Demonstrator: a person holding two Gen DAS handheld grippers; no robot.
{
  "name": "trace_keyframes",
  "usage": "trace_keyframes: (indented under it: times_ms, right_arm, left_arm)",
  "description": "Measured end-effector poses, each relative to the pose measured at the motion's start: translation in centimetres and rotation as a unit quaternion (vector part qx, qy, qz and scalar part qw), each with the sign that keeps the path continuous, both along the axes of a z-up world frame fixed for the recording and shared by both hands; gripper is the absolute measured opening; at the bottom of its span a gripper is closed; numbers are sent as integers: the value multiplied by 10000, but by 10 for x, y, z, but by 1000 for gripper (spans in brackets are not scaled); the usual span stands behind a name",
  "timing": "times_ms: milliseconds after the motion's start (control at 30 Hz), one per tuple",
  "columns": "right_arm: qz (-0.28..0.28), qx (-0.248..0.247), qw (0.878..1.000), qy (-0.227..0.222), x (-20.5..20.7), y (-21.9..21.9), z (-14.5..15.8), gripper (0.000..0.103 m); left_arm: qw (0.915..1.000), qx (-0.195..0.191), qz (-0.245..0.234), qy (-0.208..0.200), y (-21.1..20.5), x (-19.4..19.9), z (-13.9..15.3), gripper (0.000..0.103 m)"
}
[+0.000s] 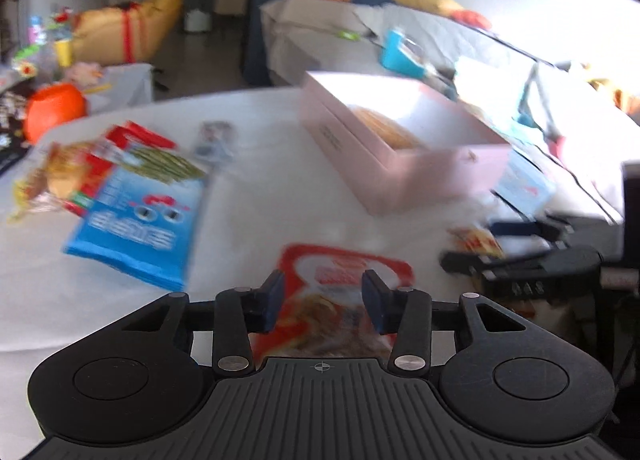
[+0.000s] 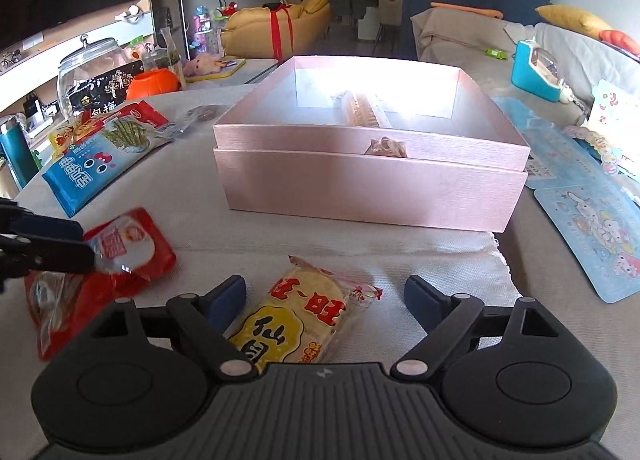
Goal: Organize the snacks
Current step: 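Lift the red pouch off the table with the left tool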
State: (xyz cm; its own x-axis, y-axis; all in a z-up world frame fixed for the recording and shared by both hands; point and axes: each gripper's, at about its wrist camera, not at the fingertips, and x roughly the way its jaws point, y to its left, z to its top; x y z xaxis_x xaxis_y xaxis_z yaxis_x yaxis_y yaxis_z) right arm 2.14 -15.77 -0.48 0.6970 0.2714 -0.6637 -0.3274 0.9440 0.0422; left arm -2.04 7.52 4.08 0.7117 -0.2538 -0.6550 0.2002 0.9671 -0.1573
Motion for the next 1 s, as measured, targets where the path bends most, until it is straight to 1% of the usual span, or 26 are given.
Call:
trace_keyframes:
  times_ms: [100,167,300,333,367,433,633,700,733,867,1000]
  right_arm:
    - [-2,9,10000,1,0,0,0,87]
    - [-3,24,10000,0,0,0,1,87]
    - [-4,30,10000,0,0,1,1,87]
    - [-4,32,10000,0,0,1,1,87]
    - [-4,34,10000,1,0,1,1,87]
    - [-5,37,10000,1,-1,1,1,88]
    - [-2,39,10000,2,-1,1,1,88]
    - [-5,40,10000,2,-1,1,0,88]
    - [-4,38,10000,2,-1,1,0,88]
    - [-7,40,10000,2,-1,1,0,89]
    - [-8,40,10000,1,-1,1,0,89]
  left_arm:
    - [9988,-282,401,-10,16,4,5,47]
    - [9984,-400,374,123,18,6,3,47]
    - [9989,-42,-252,397,-7,2,-7,47]
    - [9980,94,-410,473,-16,0,-11,55]
    - [9976,270,-478,415,-22,-2,-13,61]
    - [9960,562,-594,368,-32,-4,-15,66]
    - [9951,735,-501,430,-34,2,-23,84]
    - [9949,802,-456,409,-35,2,-26,87]
    - [9952,782,-412,410,-35,4,-27,88]
    - [9964,606,-392,435,-32,14,-25,89]
    - [9960,675,-396,427,-33,33,-29,92]
